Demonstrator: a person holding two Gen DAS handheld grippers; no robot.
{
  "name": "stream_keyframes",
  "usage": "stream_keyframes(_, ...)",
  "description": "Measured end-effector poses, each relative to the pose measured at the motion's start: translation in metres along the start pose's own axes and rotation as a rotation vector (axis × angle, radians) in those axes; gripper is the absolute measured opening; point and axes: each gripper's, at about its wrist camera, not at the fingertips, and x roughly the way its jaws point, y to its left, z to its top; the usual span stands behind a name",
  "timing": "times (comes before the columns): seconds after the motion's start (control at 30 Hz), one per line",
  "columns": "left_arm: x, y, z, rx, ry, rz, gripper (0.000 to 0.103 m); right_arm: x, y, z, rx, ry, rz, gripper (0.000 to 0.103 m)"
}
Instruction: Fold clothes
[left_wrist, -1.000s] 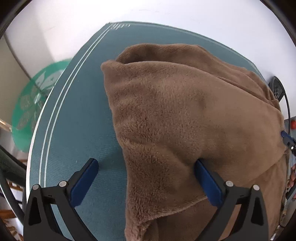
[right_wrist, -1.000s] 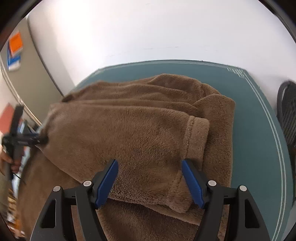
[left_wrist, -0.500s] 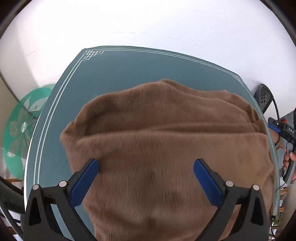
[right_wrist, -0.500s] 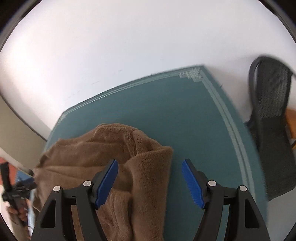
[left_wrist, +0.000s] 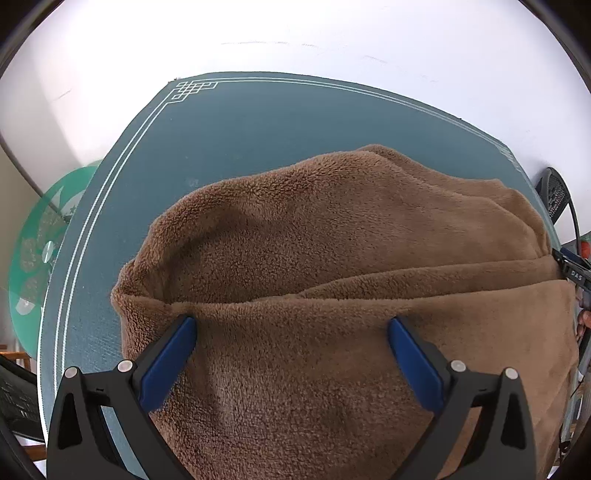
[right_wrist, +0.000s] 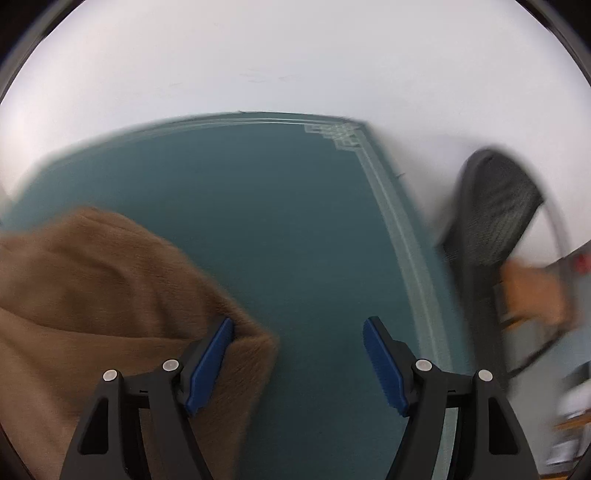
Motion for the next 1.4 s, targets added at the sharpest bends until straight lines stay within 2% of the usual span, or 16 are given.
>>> stream_keyframes(0.17, -0.01, 0.004, -0.004, -0.008, 0.009, -0.016, 0.103, -0.039, 0.003, -0.008, -0.013, -0.098, 0.063, 0.073)
stream_keyframes(0.3, -0.04, 0.005, -0.011, 0.004, 0.003, -0.077, 0.103, -0.085, 0.005, -0.022, -0.016, -0.123, 0.306, 0.073)
stream_keyframes(0.37, -0.053, 0.001, -0.019, 0.035, 0.001, -0.105, 0.103, -0.1, 0.014, -0.033, -0.053, -0.101, 0.436, 0.073)
stream_keyframes(0.4, -0.057, 0.0, -0.024, 0.051, 0.004, -0.112, 0.103, -0.105, 0.02, -0.038, -0.078, -0.085, 0.49, 0.073)
stream_keyframes(0.43, -0.06, -0.002, -0.03, 0.065, 0.012, -0.119, 0.103, -0.106, 0.027, -0.045, -0.105, -0.07, 0.508, 0.073)
stream_keyframes(0.5, -0.059, -0.001, -0.038, 0.086, 0.043, -0.127, 0.103, -0.104, 0.043, -0.059, -0.159, -0.04, 0.525, 0.073)
stream_keyframes(0.6, -0.054, 0.001, -0.049, 0.113, 0.065, -0.094, 0.103, -0.101, 0.067, -0.08, -0.241, 0.005, 0.549, 0.073)
stream_keyframes(0.7, -0.049, 0.005, -0.063, 0.13, 0.06, -0.075, 0.103, -0.086, 0.083, -0.093, -0.283, 0.04, 0.49, 0.075)
stream_keyframes(0.9, -0.049, -0.001, -0.068, 0.14, 0.046, -0.001, 0.103, -0.08, 0.102, -0.097, -0.346, 0.01, 0.388, 0.077)
stream_keyframes(1.0, -0.062, 0.002, -0.075, 0.116, 0.056, 0.019, 0.103, -0.087, 0.101, -0.098, -0.329, -0.004, 0.371, 0.077)
stream_keyframes(1.1, -0.086, 0.005, -0.092, 0.113, 0.041, 0.019, 0.103, -0.114, 0.084, -0.104, -0.281, -0.031, 0.405, 0.077)
stream_keyframes(1.27, -0.133, 0.004, -0.131, 0.124, 0.0, -0.061, 0.103, -0.186, 0.046, -0.138, -0.292, -0.158, 0.452, 0.077)
stream_keyframes(1.4, -0.149, -0.012, -0.153, 0.134, -0.027, -0.055, 0.103, -0.223, 0.028, -0.174, -0.285, -0.213, 0.466, 0.077)
